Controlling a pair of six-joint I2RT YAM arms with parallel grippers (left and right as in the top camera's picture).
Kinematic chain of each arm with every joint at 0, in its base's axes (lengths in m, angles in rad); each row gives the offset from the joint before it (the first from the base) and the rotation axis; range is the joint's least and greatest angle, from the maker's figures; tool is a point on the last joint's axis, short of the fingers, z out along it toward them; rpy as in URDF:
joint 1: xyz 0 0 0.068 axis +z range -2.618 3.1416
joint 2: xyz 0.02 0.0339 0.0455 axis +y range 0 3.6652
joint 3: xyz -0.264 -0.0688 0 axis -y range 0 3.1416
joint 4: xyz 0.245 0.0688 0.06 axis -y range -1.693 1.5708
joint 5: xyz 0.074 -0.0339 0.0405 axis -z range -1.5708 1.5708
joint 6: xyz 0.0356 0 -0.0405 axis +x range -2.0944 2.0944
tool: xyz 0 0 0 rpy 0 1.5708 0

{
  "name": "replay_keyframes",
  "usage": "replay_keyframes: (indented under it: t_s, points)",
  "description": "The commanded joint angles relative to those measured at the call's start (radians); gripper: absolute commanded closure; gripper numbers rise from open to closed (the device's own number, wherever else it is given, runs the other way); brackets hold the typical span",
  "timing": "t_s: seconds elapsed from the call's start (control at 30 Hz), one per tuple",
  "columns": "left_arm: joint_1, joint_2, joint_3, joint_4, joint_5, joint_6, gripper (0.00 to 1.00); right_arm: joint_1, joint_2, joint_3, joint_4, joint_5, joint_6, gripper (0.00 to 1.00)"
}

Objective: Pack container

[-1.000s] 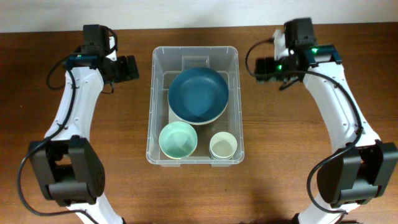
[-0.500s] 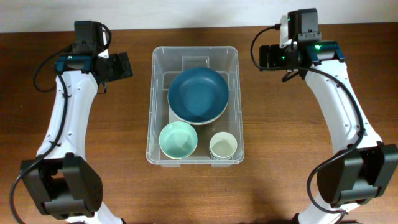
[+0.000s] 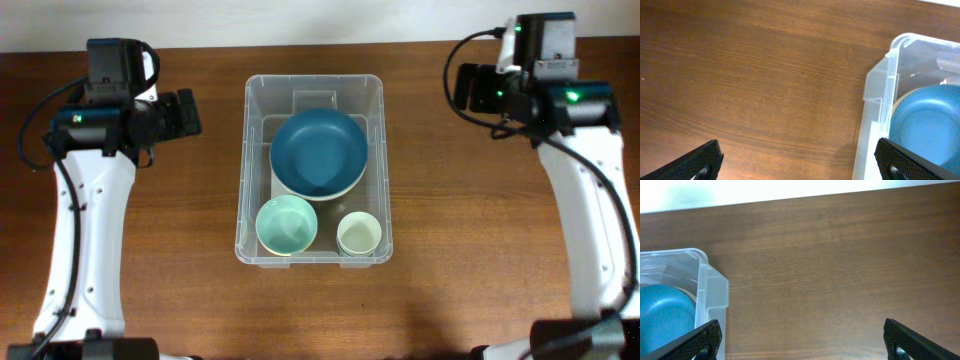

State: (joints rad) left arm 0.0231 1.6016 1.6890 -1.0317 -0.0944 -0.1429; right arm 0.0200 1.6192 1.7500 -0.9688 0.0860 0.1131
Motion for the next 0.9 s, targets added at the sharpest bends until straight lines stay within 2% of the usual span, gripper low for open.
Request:
replay_keyframes:
  t_s: [0.0, 0.13, 0.3, 0.6, 0.73, 0.87]
  points:
    - [0.006, -0.076, -0.034, -0.003, 0.000, 0.056, 0.01, -0.002, -0.079, 0.015, -0.028, 0.043, 0.039, 0.01]
    - [0.006, -0.194, -0.127, 0.017, 0.001, 0.055, 0.01, -0.001, -0.150, -0.010, -0.041, 0.042, 0.046, 0.01]
    - [0.006, -0.346, -0.271, 0.069, 0.002, 0.055, 0.00, -0.001, -0.262, -0.125, -0.026, 0.043, 0.047, 0.01]
    - [0.006, -0.755, -0.639, 0.230, 0.053, 0.055, 0.00, 0.000, -0.634, -0.629, 0.142, 0.039, 0.085, 0.01]
    - [0.006, -0.945, -0.774, 0.234, 0.053, 0.041, 0.00, -0.001, -0.837, -0.853, 0.186, 0.039, 0.084, 0.01]
    - [0.006, -1.070, -0.867, 0.201, 0.054, -0.021, 0.01, -0.001, -1.017, -0.994, 0.186, 0.039, 0.084, 0.01]
